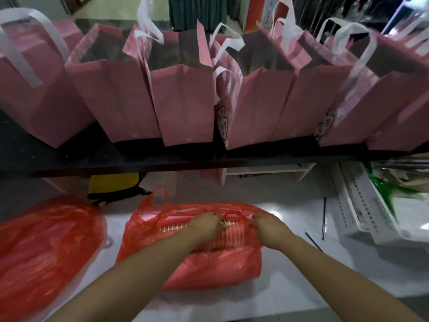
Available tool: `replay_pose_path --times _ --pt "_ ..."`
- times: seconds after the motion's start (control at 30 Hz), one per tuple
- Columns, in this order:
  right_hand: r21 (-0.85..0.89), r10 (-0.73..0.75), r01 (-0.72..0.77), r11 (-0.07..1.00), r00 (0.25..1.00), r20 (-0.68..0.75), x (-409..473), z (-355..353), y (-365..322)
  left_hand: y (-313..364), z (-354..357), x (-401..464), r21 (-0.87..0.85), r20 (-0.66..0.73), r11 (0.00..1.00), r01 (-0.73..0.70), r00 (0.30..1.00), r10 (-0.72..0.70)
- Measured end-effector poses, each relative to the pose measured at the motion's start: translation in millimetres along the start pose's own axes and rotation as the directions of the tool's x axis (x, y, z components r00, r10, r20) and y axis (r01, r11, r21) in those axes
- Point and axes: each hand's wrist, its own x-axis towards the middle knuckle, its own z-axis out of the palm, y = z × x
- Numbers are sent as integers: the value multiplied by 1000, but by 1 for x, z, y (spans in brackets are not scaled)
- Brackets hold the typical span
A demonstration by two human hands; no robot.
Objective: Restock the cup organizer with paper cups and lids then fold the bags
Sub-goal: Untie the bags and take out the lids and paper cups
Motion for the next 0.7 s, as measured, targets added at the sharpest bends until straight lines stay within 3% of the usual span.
replay_pose_path --times 0.07,0.13,0.27,0.33,0.4,0.53,0.7 --pt "76 -6 17 997 990 -140 0 2 0 -1 -3 5 -52 9 998 -19 1000 19" --pt "103 -55 76 992 980 -189 0 6 -1 -1 -6 2 -46 27 998 -36 999 37" --pt "128 -113 142 982 971 -209 8 8 -5 -4 3 -13 180 107 983 -42 994 23" --pt "171 -73 112 979 973 -217 14 3 -8 3 10 -26 245 62 969 -30 998 15" --pt "201 -14 48 978 986 -168 21 0 -12 9 21 -40 295 -42 953 -70 995 86" --pt "257 38 -55 965 997 73 41 1 -11 -2 41 -62 456 -180 865 -210 930 320" --pt "549 56 -210 809 957 283 49 19 -4 -17 52 -74 396 -274 863 -313 857 436"
